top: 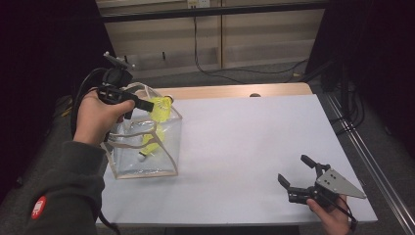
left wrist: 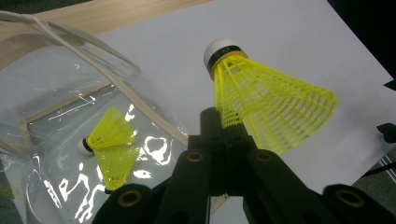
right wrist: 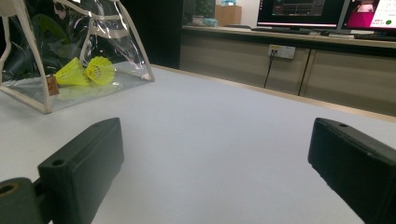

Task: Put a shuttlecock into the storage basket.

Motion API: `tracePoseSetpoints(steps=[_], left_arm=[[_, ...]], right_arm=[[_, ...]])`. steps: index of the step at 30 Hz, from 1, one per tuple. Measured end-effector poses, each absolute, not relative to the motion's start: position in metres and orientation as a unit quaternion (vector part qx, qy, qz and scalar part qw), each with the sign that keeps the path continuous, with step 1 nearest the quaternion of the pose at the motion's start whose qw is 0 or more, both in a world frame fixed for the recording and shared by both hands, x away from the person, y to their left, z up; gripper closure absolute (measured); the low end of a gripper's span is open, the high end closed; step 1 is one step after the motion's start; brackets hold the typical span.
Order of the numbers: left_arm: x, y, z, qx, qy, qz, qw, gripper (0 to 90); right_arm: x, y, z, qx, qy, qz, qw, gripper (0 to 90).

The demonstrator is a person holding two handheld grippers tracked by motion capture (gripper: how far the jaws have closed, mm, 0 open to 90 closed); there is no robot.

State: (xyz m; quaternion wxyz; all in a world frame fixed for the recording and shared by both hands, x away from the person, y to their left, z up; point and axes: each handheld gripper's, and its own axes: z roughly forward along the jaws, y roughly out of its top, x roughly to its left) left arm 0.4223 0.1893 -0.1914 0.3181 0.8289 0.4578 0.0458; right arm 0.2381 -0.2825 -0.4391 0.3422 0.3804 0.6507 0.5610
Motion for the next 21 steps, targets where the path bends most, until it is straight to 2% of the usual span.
tracePoseSetpoints(steps=[21], left_arm=[[0.421,0.205,-0.185,0.820,0.471,0.058,0.321,90.0]], right_arm=[[0.238,-0.282,-0.439,0.379,0.651,0.562,0.341,3.1]])
